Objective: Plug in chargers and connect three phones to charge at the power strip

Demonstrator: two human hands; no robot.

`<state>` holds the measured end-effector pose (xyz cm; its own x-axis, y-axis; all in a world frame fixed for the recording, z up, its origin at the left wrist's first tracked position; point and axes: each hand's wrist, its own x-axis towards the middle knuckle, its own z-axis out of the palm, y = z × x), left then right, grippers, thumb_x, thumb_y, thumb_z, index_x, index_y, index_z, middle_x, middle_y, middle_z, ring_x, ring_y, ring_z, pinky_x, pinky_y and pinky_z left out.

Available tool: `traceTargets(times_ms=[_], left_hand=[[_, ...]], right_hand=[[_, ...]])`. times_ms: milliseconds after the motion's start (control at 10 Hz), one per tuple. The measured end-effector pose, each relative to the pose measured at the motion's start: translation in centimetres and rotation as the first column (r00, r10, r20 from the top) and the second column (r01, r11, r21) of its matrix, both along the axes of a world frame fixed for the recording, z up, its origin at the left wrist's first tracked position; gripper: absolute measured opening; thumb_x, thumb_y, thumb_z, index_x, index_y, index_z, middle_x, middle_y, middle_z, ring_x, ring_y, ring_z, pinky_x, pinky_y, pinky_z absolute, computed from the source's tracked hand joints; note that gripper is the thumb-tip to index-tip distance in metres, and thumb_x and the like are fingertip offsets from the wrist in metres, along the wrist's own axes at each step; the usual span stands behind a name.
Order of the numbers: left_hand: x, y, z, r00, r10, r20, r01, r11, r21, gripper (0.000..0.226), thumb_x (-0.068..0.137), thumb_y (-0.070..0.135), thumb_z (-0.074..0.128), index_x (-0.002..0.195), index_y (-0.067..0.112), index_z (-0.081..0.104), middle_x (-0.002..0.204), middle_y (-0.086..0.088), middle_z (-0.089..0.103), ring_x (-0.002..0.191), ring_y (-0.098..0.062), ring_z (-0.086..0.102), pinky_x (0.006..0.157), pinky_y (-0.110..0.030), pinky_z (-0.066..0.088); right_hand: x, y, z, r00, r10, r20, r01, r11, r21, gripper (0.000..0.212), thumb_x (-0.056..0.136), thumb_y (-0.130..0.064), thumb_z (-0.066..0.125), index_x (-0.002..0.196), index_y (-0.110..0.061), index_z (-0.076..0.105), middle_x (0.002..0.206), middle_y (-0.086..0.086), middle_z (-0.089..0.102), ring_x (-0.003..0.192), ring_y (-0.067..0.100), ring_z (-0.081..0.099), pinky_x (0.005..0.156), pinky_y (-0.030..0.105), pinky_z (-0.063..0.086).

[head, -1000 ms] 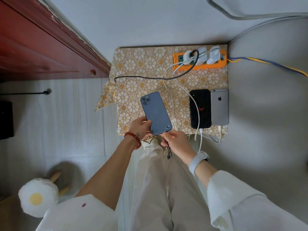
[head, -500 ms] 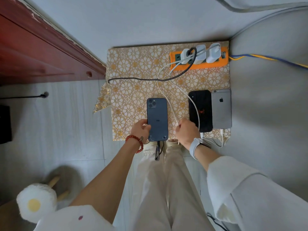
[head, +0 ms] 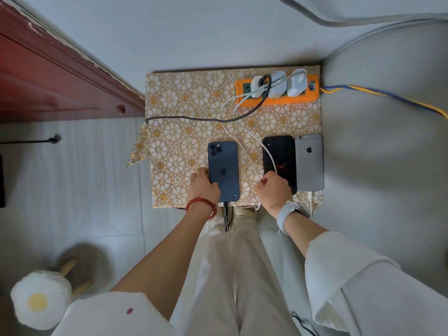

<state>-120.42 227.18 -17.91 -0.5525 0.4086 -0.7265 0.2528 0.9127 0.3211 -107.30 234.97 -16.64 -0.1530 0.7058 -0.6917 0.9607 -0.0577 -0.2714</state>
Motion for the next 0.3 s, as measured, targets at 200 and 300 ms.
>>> traceTargets(times_ms=[200, 300], left_hand=[[-0.2, 0.5, 1.0, 0.994, -0.103, 0.022, 0.104, 0.993, -0.062, 0.040, 0.084, 0.016, 0.051, 0.120, 0.003, 0.043, 0.125, -0.021, 0.042, 0.112, -0.039, 0.045, 0.097, -0.046, 0.041], [-0.9, 1.5, 3.4, 0.987, -0.160, 0.014, 0.160, 0.987, -0.009, 0.045, 0.086, 0.019, 0.048, 0.128, 0.008, 0.039, 0.132, -0.018, 0.039, 0.120, -0.036, 0.040, 0.100, -0.047, 0.039]], right_hand=[[0.0, 0.1, 0.7, 1.000, -0.006, -0.014, 0.005, 0.998, -0.059, 0.025, 0.091, -0.021, 0.046, 0.112, -0.009, 0.055, 0.117, 0.012, 0.062, 0.104, 0.035, 0.058, 0.082, 0.038, 0.048], [-0.5, 0.8, 2.5, 0.994, -0.043, -0.100, 0.031, 0.992, -0.120, 0.028, 0.091, -0.021, 0.045, 0.116, -0.012, 0.053, 0.123, 0.009, 0.060, 0.109, 0.030, 0.057, 0.089, 0.037, 0.047]])
